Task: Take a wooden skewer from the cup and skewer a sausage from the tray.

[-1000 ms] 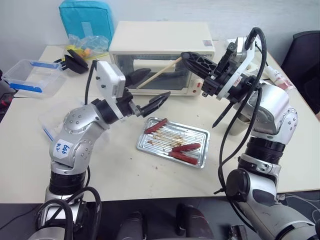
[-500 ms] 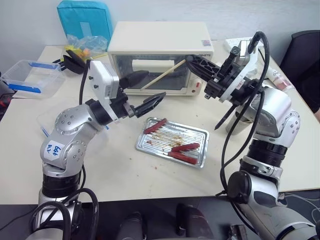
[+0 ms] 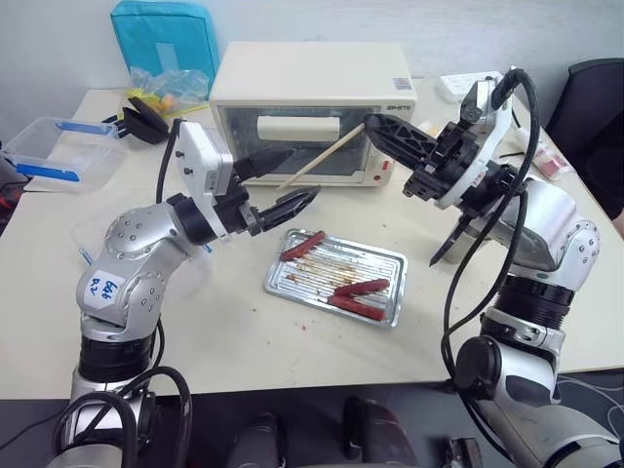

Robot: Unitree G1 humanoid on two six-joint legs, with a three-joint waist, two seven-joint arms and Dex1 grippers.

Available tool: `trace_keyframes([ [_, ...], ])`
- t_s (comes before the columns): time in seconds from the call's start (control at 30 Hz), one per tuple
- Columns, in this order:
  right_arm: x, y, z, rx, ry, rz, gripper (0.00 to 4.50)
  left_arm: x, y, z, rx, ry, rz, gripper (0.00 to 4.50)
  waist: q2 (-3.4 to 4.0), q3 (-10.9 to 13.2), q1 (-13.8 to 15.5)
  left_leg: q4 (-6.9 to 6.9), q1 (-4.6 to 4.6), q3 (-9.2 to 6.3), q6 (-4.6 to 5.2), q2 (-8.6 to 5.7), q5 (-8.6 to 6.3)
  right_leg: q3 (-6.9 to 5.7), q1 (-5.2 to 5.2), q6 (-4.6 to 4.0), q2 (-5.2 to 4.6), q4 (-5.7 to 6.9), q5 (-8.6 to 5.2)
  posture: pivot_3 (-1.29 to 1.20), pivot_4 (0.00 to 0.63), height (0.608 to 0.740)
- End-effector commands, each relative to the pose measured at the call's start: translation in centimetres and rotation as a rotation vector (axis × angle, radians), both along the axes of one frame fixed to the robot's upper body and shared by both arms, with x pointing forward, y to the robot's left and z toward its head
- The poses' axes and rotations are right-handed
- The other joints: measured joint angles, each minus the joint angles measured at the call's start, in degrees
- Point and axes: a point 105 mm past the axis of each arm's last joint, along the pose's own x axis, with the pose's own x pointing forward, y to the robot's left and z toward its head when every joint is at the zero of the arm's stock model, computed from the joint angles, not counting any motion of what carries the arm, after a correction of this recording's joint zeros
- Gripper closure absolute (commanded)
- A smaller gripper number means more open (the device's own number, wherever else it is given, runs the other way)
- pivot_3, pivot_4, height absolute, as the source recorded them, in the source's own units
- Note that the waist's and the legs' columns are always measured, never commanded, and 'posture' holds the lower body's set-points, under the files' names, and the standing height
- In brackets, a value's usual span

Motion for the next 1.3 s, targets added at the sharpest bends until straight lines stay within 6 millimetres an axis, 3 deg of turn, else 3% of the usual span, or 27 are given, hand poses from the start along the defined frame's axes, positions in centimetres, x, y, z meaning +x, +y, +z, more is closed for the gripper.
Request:
trace_keyframes([
  [0.03, -0.6, -0.2, 0.5, 0.003, -0.034, 0.013, 4.5, -0.8, -0.5, 1.7, -0.012, -0.074, -0.038, 1.67, 0.0, 0.0, 0.0, 0.0, 0.0, 0.0, 0.0, 0.0, 0.0, 0.0, 0.0, 0.0, -0.01, -0.01, 0.0, 0.0, 0.15, 0.74],
  [0.33, -0.5, 0.1, 0.8, 0.019, -0.029, 0.007, 4.5, -1.1, -1.0, 1.2, -0.008, -0.067, -0.057, 4.45, 0.0, 0.0, 0.1, -0.02, -0.01, 0.0, 0.01, 0.0, -0.01, -0.01, 0.0, 0.0, -0.01, -0.04, 0.0, 0.0, 0.15, 0.74],
  [0.67, -0.4, 0.0, 1.0, 0.02, -0.03, 0.006, 4.5, -0.7, -0.8, 0.8, 0.007, -0.064, -0.012, 4.48, 0.0, 0.0, 0.1, -0.02, -0.02, -0.03, 0.02, 0.01, -0.01, 0.0, 0.0, 0.0, -0.01, -0.06, 0.0, 0.0, 0.15, 0.74],
  [0.77, -0.3, -0.1, 0.5, 0.002, -0.019, -0.003, 3.78, -0.6, -0.3, 0.6, 0.018, -0.065, 0.009, 4.5, 0.0, 0.0, 0.1, -0.03, -0.02, -0.04, 0.03, 0.02, -0.02, 0.0, 0.0, 0.0, -0.01, -0.06, 0.0, 0.0, 0.15, 0.74],
  [0.93, 0.2, -0.6, -0.5, -0.06, 0.018, -0.042, 2.16, -0.6, 1.2, 0.3, 0.05, -0.056, 0.055, 4.5, 0.0, 0.0, 0.0, -0.04, -0.02, -0.07, 0.03, 0.03, -0.02, 0.0, -0.01, 0.0, -0.01, -0.07, 0.0, 0.0, 0.15, 0.74],
  [1.03, 0.1, -1.8, -1.2, -0.197, 0.011, -0.066, 1.15, -0.7, 3.6, -0.2, 0.094, -0.032, 0.121, 4.5, 0.0, 0.0, 0.0, -0.05, -0.03, -0.08, 0.06, 0.03, -0.04, 0.0, -0.01, 0.0, -0.02, -0.12, 0.0, 0.0, 0.15, 0.74],
  [1.17, 0.6, -2.8, -2.3, -0.489, -0.091, -0.147, 1.15, -1.7, 6.9, -1.2, 0.175, 0.019, 0.193, 4.5, 0.0, 0.0, -0.1, -0.11, -0.04, -0.08, 0.17, 0.03, -0.13, 0.03, -0.07, 0.0, -0.01, -0.25, 0.0, 0.0, 0.15, 0.74],
  [1.3, 0.9, -2.9, -3.9, -0.752, -0.276, -0.165, 1.15, -3.0, 7.9, -1.9, 0.222, 0.065, 0.192, 4.5, -0.01, 0.0, -0.2, -0.14, -0.05, -0.09, 0.19, 0.08, -0.23, 0.0, -0.08, 0.0, 0.02, -0.43, 0.0, 0.0, 0.15, 0.74],
])
